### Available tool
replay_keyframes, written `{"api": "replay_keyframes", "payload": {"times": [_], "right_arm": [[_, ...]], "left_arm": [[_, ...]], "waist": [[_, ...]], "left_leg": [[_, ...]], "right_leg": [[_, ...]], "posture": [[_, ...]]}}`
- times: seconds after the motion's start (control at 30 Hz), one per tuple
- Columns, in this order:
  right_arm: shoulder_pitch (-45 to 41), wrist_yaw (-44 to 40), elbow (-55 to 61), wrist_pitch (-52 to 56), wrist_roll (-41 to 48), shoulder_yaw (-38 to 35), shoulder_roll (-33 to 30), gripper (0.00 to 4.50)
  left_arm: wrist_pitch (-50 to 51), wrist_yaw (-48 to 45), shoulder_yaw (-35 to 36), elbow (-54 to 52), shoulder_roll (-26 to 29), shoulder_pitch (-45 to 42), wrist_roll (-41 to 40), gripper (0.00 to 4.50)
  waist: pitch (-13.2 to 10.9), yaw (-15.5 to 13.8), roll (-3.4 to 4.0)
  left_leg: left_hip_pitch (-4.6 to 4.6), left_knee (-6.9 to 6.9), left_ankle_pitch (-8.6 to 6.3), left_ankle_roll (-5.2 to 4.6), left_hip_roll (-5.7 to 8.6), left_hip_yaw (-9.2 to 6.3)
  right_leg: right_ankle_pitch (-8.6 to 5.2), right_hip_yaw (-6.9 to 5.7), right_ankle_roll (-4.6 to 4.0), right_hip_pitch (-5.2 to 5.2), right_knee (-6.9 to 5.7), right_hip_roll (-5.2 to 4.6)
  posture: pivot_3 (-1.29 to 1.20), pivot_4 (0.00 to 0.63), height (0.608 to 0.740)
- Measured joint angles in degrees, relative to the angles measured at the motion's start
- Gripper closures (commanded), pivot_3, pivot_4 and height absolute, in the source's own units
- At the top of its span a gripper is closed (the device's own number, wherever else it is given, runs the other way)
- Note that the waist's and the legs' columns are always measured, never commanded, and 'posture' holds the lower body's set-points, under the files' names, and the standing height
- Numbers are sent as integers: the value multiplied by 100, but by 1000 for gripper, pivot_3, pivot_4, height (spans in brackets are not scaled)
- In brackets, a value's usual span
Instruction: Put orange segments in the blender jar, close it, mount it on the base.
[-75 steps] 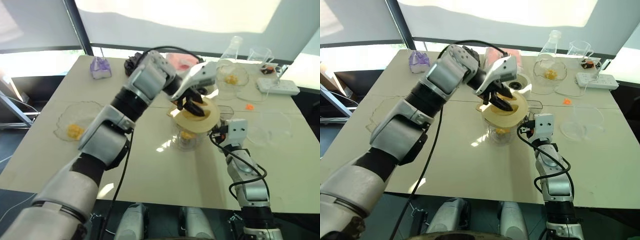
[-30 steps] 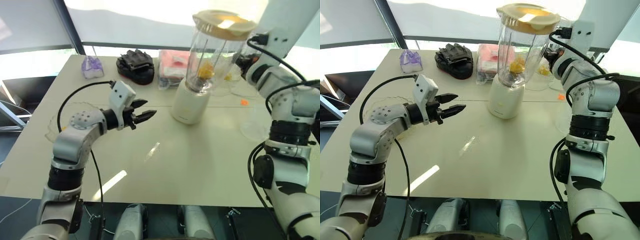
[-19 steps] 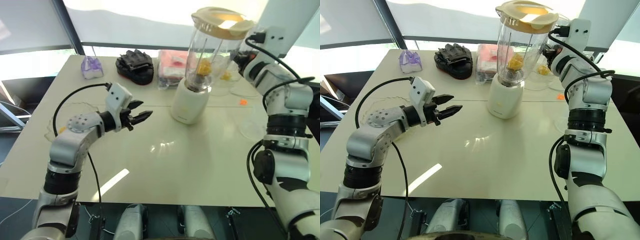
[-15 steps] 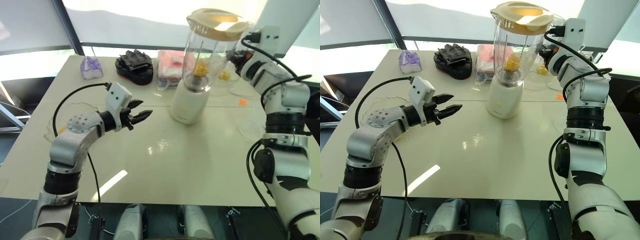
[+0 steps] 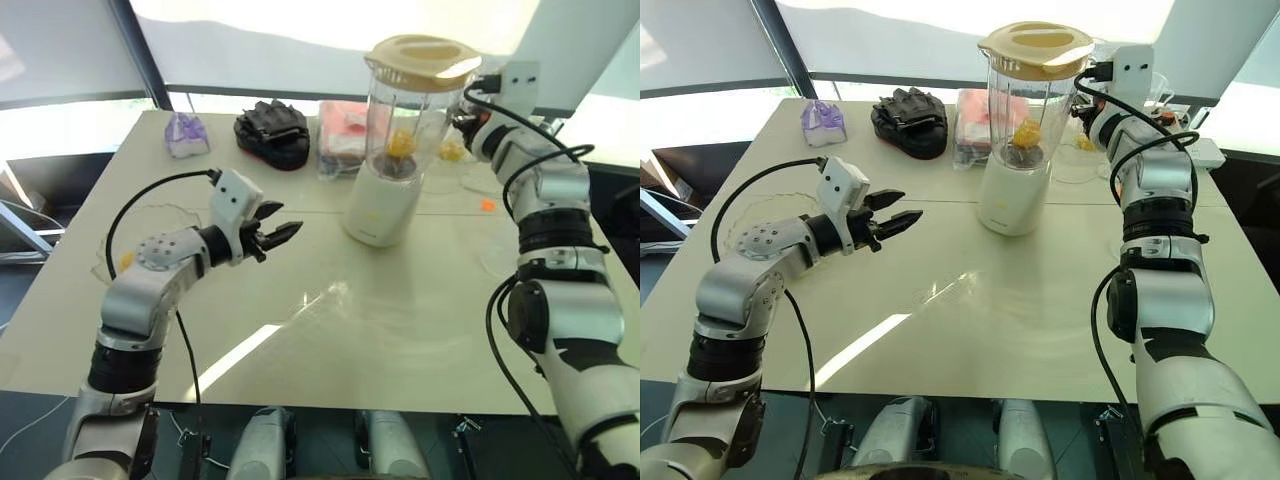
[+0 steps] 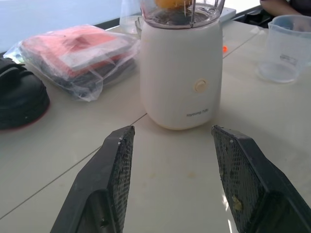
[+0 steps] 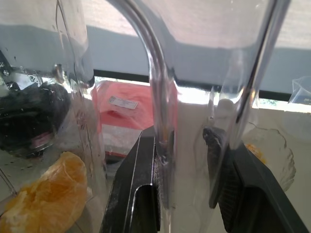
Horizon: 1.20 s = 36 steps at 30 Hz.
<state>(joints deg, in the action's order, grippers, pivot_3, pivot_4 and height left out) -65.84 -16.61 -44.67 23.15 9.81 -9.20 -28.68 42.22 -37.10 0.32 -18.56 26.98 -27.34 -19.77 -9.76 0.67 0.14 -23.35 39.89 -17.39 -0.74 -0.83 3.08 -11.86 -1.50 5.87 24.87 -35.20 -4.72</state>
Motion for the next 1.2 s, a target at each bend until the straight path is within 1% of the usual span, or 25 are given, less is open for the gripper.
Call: {"api": "replay_keyframes", "payload": {"times": [0.1,0.23,0.6,0.93,1.0,1.07,1.17,1.2], "right_arm": [[3,-132,5,26,-2,13,-2,3456],[110,-149,292,210,-6,20,1,3456],[690,572,1988,1404,3,-82,176,3456],[955,902,2598,1773,7,-181,307,3456],[974,927,2615,1780,2,-183,314,2570],[1083,958,2616,1869,-35,-146,314,1791],[1261,960,2531,1943,-72,-114,320,171],[1263,961,2531,1951,-75,-110,319,74]], "left_arm": [[0,6,-6,0,0,0,-10,1893],[0,6,-6,0,2,3,-26,1893],[-66,42,-86,65,2,5,-11,1893],[-160,105,-162,181,-6,4,6,1893],[-164,110,-167,184,-10,2,6,1852],[-166,113,-168,189,-10,2,6,1852],[-166,118,-169,196,-11,2,6,1852],[-166,120,-169,196,-11,2,7,1852]], "waist": [[0,19,0],[0,18,0],[0,3,0],[0,-2,0],[0,-2,0],[1,0,-2],[-1,15,1],[-2,16,3]], "left_leg": [[2,1,0,0,0,1],[4,0,0,0,-3,-4],[2,0,0,0,-3,-4],[2,-1,0,-1,-2,-5],[2,-1,0,-1,-2,-5],[1,-1,0,-1,-2,-5],[-1,0,0,-1,-2,-3],[-1,-1,0,-1,-2,-3]], "right_leg": [[0,1,0,0,-2,0],[0,-2,0,0,-7,2],[0,-3,-1,1,-5,1],[0,-4,-1,0,-3,1],[-1,-4,-1,0,-2,1],[-1,-5,-1,0,-1,1],[0,-3,-1,3,-1,1],[0,-3,-1,5,-2,1]], "posture": [[0,150,740],[0,150,740],[0,150,740],[0,150,740],[0,150,740],[0,150,740],[0,150,740],[0,150,740]]}}
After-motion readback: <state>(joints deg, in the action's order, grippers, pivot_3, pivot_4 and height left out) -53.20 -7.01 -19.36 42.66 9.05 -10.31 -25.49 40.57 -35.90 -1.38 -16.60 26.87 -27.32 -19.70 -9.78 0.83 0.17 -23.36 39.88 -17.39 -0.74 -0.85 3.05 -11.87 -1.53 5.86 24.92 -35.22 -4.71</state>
